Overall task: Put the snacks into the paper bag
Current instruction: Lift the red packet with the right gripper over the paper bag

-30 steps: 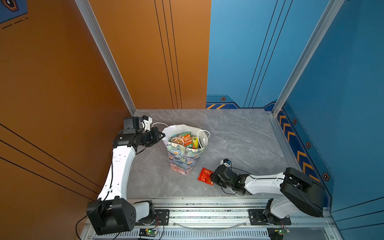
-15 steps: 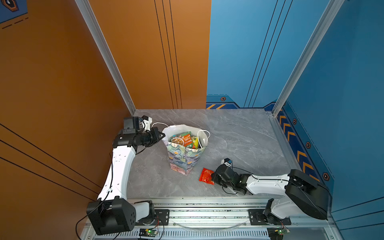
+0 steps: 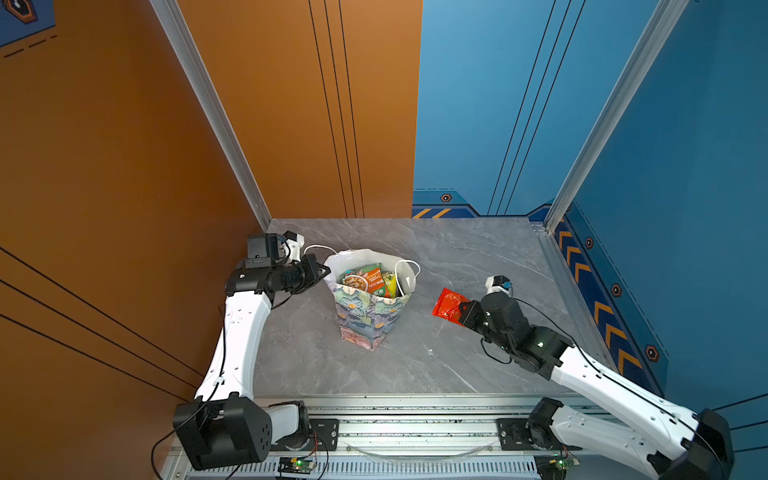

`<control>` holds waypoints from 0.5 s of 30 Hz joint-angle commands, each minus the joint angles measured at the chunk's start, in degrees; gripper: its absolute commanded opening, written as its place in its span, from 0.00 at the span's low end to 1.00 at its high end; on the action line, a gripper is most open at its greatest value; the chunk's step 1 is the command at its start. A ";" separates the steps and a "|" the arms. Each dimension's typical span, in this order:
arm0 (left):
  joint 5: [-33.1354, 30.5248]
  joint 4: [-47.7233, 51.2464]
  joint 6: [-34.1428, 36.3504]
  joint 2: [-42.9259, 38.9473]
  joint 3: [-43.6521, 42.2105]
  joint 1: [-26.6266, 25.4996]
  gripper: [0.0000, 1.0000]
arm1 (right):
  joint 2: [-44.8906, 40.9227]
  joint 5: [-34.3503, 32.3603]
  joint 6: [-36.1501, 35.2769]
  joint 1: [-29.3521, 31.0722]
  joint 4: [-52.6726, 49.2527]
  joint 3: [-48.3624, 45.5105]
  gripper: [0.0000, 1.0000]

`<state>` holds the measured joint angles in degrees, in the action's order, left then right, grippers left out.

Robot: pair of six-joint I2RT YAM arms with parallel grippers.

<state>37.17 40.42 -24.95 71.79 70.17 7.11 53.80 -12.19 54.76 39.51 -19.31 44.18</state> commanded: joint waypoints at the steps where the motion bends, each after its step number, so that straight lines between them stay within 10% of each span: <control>1: 1.05 -2.83 0.03 -0.86 0.24 0.14 0.00 | -2.09 -0.93 -8.15 -4.16 -7.55 5.74 0.00; 15: 1.16 -2.81 -0.01 -0.71 0.46 0.08 0.00 | 7.62 6.15 -20.13 -8.33 -10.24 26.10 0.00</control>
<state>37.17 40.42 -24.95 71.79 70.17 7.11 59.51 -8.95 38.72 31.44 -28.40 66.19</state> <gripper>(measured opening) 0.048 0.079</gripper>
